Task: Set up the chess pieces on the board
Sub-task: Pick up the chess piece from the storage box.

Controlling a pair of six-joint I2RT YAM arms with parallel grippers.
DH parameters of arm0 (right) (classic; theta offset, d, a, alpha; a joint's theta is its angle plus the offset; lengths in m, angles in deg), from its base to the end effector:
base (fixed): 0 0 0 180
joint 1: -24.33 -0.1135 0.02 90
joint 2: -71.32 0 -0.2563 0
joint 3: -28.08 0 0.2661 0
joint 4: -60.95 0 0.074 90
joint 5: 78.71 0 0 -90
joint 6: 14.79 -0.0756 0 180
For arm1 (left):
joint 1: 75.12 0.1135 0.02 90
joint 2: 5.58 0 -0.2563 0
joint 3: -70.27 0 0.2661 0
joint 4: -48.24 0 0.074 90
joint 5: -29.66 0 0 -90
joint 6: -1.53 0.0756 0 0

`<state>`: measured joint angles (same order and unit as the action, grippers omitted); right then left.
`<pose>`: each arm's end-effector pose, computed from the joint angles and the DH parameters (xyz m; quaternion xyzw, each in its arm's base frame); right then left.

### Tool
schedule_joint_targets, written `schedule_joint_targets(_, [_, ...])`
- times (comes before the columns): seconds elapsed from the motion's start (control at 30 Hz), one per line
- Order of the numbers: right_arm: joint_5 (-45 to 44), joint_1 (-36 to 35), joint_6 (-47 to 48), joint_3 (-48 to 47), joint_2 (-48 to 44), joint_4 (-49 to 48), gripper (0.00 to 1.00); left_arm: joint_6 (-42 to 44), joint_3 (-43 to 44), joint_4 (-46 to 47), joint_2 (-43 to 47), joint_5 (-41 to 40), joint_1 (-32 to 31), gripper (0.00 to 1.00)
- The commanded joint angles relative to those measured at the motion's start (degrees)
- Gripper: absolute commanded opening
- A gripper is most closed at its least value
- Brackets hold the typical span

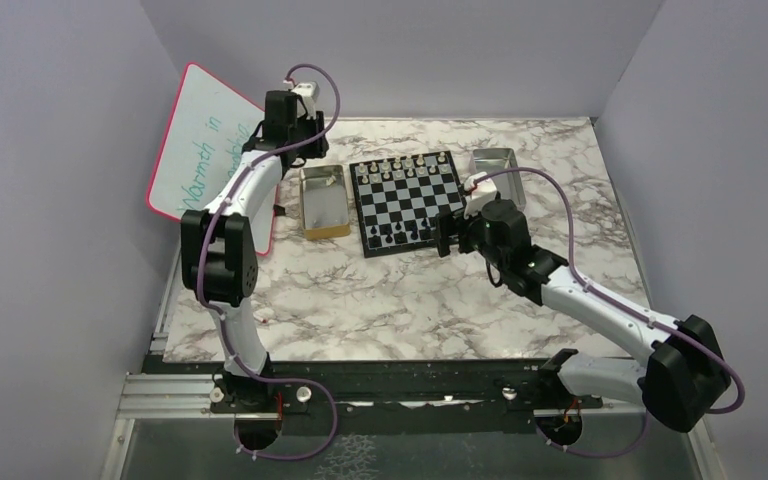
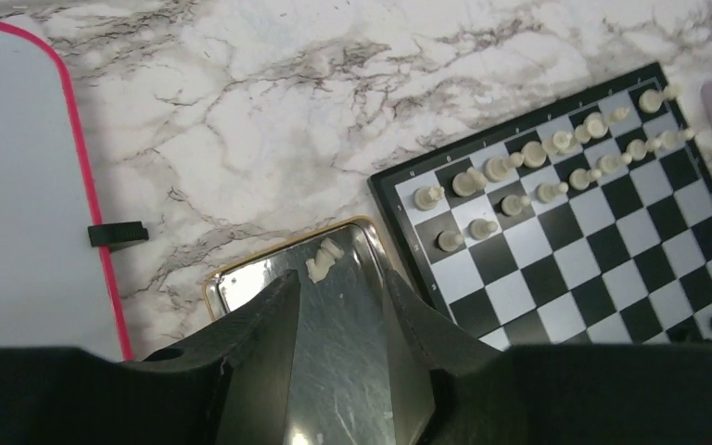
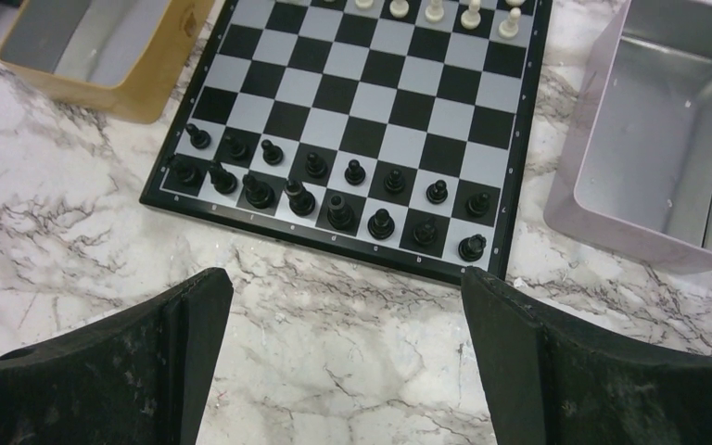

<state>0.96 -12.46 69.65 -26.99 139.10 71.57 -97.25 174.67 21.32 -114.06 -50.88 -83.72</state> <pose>0.2635 0.1801 0.2335 -0.1763 0.8147 0.1276 0.5375 0.4866 -0.0862 0.2611 0.0392 0.8675 -0.1451 0.4743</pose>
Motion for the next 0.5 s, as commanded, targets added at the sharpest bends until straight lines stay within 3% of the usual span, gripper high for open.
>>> schedule_joint_targets(0.0, [0.2, -0.4, -0.3, -0.5, -3.7, -1.0, 1.0, 20.3, 2.0, -7.2, -4.0, 7.7, 0.2, 0.39])
schedule_joint_targets(0.1, [-0.1, -0.3, -0.2, 0.5, -5.5, -1.6, 1.0, 24.4, 2.4, -6.9, -6.0, 6.3, 0.4, 0.41])
schedule_joint_targets(0.27, [-1.4, -0.3, -0.1, 2.0, -7.5, -2.6, 1.0, 29.5, 2.2, -6.6, -9.2, 13.3, 0.5, 0.45])
schedule_joint_targets(0.47, [-0.9, -0.3, 0.2, 2.3, -8.6, -3.2, 1.0, 30.7, 1.3, -4.1, -12.2, 16.1, 1.1, 0.44])
